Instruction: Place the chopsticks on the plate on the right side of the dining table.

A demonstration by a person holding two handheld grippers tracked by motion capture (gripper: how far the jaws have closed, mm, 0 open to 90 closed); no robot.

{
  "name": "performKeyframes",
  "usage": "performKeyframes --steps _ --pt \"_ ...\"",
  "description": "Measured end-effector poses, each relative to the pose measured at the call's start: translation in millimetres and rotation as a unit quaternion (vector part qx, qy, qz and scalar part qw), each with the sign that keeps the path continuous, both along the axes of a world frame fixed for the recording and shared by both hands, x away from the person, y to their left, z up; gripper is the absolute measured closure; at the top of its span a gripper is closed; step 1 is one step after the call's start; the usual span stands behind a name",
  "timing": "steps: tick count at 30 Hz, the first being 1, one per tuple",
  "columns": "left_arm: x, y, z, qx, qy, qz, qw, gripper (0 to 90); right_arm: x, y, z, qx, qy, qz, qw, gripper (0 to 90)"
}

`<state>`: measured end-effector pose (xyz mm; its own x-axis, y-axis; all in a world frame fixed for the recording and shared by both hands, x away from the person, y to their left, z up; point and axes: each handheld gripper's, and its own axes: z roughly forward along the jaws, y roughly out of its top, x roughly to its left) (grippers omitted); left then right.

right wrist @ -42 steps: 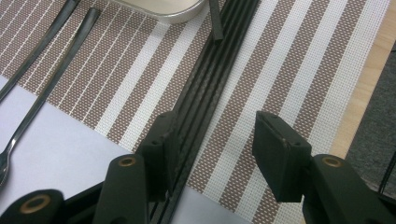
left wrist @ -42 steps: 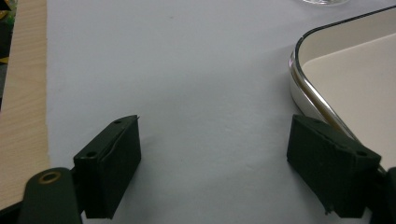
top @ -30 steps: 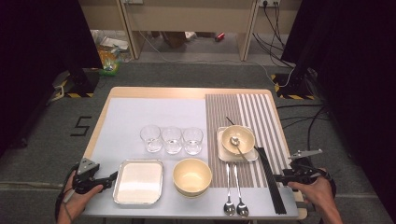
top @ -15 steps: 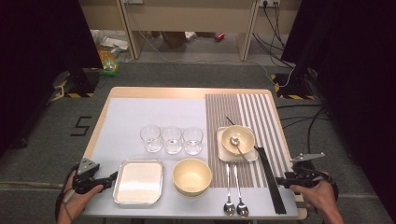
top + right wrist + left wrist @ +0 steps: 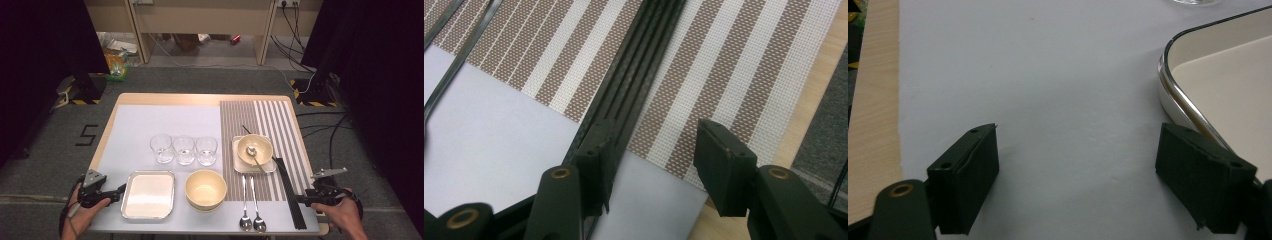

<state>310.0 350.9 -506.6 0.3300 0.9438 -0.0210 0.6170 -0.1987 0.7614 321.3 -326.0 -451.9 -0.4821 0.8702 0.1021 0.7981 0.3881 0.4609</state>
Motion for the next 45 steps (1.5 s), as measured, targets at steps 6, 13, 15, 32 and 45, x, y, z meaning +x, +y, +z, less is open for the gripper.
performKeyframes --steps 6,13,15,32,45 --pt "0.0 -0.2 -0.1 0.000 -0.001 0.001 1.0000 16.5 -3.2 3.7 -0.9 -0.010 0.007 0.004 0.9999 52.7" --pt "-0.3 0.0 0.7 0.002 0.003 -0.002 1.0000 16.6 -1.9 6.1 -5.1 -0.012 0.009 0.013 0.9998 54.2" --pt "0.0 0.1 0.1 0.000 0.001 0.000 1.0000 16.5 -1.5 7.3 -5.1 -0.020 0.008 0.017 0.9996 54.5" --pt "-0.1 -0.2 0.0 0.001 0.000 0.001 1.0000 16.6 6.4 5.4 -1.8 -0.044 0.042 0.030 0.9977 71.9" --pt "-0.6 -0.1 0.8 0.003 0.002 -0.003 1.0000 16.8 22.1 1.1 -0.1 -0.028 0.102 -0.016 0.9943 80.7"
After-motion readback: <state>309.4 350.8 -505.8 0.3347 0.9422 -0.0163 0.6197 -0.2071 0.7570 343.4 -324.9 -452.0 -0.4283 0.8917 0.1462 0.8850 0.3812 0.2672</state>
